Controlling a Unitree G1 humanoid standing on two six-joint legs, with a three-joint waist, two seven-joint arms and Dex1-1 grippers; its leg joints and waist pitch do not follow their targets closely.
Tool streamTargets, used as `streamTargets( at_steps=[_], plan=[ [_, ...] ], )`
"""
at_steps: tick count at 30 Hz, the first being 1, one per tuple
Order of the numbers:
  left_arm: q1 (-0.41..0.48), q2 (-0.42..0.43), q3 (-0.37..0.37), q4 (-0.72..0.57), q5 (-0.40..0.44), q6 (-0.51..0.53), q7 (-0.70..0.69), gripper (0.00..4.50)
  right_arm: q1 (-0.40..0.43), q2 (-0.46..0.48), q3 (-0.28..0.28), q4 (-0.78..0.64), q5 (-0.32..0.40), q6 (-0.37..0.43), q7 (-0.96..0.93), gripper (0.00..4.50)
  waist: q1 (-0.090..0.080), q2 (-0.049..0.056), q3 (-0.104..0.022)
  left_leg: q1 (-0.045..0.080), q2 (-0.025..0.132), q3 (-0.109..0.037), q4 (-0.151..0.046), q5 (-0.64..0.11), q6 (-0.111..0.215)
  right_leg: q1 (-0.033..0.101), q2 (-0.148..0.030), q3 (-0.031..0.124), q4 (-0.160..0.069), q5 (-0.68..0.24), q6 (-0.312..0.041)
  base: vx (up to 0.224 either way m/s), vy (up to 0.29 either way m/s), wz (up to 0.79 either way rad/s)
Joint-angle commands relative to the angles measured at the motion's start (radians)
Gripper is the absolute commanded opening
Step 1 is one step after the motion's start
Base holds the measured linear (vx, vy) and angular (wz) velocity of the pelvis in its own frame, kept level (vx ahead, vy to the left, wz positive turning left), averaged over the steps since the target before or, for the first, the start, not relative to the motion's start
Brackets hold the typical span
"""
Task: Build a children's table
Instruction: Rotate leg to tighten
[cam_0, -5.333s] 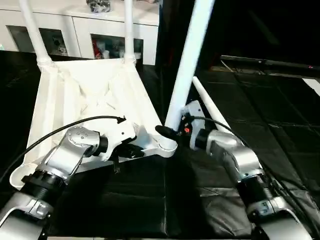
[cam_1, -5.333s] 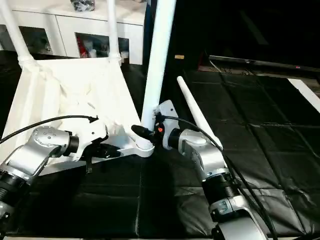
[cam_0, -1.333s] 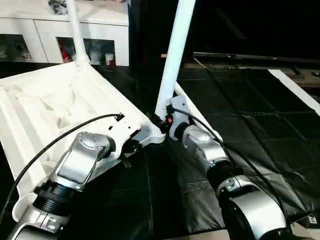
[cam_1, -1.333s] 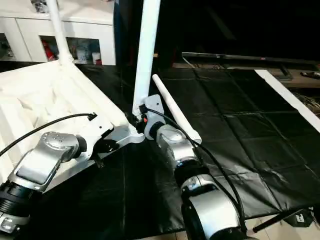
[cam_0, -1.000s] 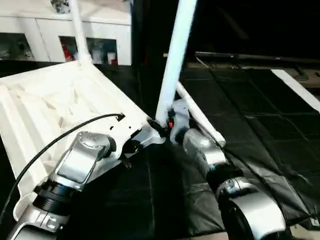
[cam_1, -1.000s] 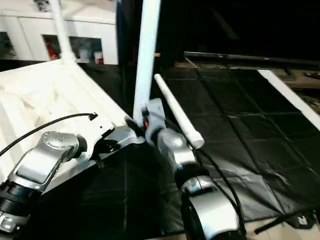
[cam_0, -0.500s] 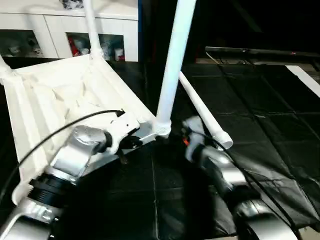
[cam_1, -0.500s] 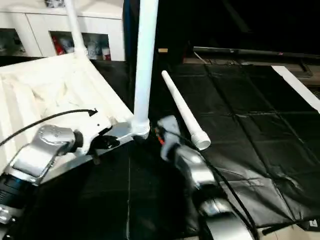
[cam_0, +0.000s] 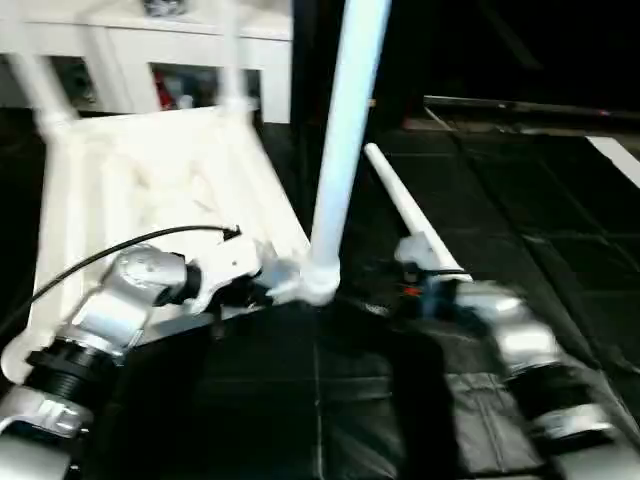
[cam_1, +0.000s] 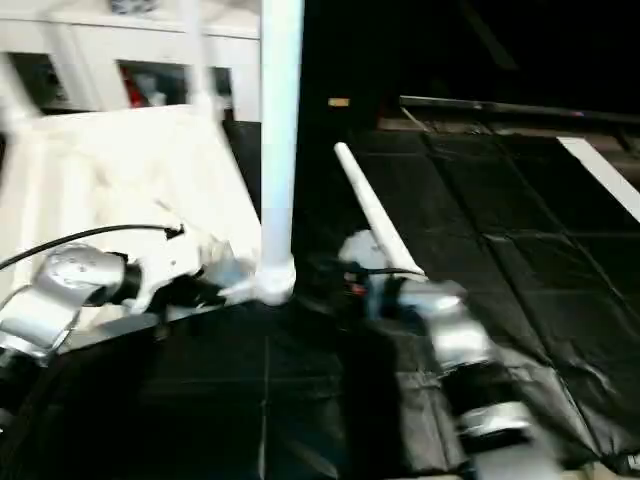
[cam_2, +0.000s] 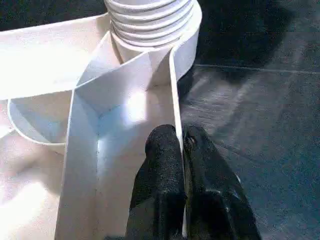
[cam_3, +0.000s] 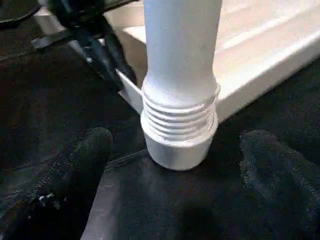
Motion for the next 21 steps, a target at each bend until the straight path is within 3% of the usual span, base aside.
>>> streamTargets(
  at_steps=[1,5,11,12,21],
  plan=[
    [-0.012,-0.008,-0.057,-0.023,-0.013,-0.046,-0.071,0.00,-0.028,-0.005,0.016,-0.001,-0.009,0.007,0.027,4.46,-0.003,0.020,-0.070,0.012,0.055,-0.013,-0.058,-0.174,0.029,0.047,-0.100,0.070,-0.072,-0.114,-0.193,0.000,0.000,0.00],
    [-0.020,0.001,-0.075,-0.013,-0.007,-0.081,-0.112,0.00,-0.068,0.011,0.037,0.064,-0.046,-0.044,0.019,4.46,0.005,0.019,-0.070,0.016,0.055,-0.011,-0.058,-0.182,0.017,0.044,-0.103,0.071,-0.073,-0.140,-0.195,0.000,0.000,0.00],
    [-0.025,-0.001,-0.088,-0.001,0.000,-0.128,-0.153,0.00,-0.091,0.041,0.056,0.101,-0.052,-0.056,0.052,4.46,0.009,0.020,-0.074,0.012,0.056,-0.013,-0.058,-0.167,0.011,0.050,-0.101,0.070,-0.064,-0.093,-0.196,0.000,0.000,0.00],
    [-0.024,-0.002,-0.088,-0.003,0.000,-0.127,-0.155,0.00,-0.092,0.044,0.057,0.101,-0.048,-0.054,0.063,4.19,0.009,0.019,-0.075,0.013,0.056,-0.012,-0.057,-0.163,0.013,0.049,-0.100,0.069,-0.063,-0.081,-0.197,0.000,0.000,0.00],
    [-0.030,0.004,-0.095,0.005,-0.001,-0.149,-0.176,0.00,-0.108,0.059,0.056,0.155,-0.038,-0.078,0.107,3.55,0.010,0.023,-0.074,0.013,0.057,-0.013,-0.057,-0.185,0.007,0.048,-0.103,0.069,-0.064,-0.114,-0.200,0.000,0.000,0.00]
  ],
)
